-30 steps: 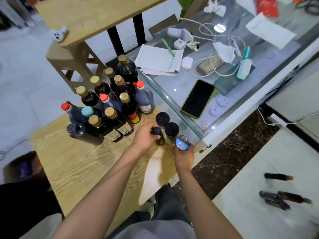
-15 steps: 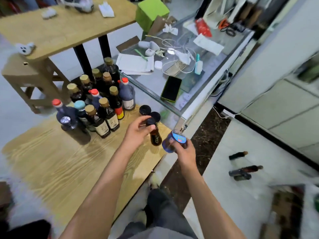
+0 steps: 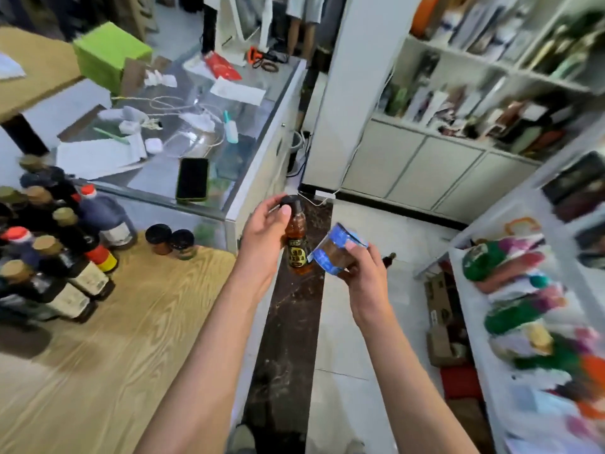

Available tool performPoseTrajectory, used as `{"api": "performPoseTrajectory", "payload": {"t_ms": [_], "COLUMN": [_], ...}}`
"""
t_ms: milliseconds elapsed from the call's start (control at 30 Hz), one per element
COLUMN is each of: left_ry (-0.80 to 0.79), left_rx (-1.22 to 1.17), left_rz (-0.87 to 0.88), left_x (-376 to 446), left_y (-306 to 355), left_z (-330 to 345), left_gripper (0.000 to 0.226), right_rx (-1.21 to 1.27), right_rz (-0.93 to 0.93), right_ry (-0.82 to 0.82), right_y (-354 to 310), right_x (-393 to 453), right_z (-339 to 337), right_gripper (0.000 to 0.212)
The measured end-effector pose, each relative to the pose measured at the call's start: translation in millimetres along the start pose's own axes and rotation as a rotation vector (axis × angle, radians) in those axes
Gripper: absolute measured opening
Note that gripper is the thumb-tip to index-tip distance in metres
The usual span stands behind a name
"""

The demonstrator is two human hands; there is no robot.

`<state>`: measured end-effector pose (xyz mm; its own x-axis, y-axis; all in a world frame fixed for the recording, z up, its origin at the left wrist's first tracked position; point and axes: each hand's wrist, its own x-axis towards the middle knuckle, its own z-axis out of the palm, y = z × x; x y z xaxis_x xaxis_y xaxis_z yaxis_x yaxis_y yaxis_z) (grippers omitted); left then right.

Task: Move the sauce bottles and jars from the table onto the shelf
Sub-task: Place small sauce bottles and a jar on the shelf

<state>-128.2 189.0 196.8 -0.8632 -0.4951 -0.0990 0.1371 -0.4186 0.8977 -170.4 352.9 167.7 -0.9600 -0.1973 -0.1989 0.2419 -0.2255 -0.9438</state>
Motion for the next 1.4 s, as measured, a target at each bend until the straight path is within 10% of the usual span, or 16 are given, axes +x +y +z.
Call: {"api": "performPoseTrajectory", "payload": {"t_ms": [233,400,600,1400], "left_ry": [-0.261,-0.468,-0.640,-1.236], "left_rx": [0.038,0.062,0.084,0.026], "left_rz": [0.013,0.012,0.006,0.083], "left_x": [-33,-87,-168,-352], "left_y": [-31,-65,-103,-191], "left_z": [153,282,433,791], "left_gripper": [0.029,0.025,0.024,0.022], "right_rx": [0.112,0.188,0.194,-0.357], "right_rz": [-0.040,-0.151,-0.301,-0.759], "right_ry": [0.137,0.175,0.365,1.051], "right_y": [-73,-124,-180,-346], "right_x": [-22,-59,-105,-247], "right_z": [-124,-238,-376,-704], "right_gripper": [0.069,0.037,0.069,0.030]}}
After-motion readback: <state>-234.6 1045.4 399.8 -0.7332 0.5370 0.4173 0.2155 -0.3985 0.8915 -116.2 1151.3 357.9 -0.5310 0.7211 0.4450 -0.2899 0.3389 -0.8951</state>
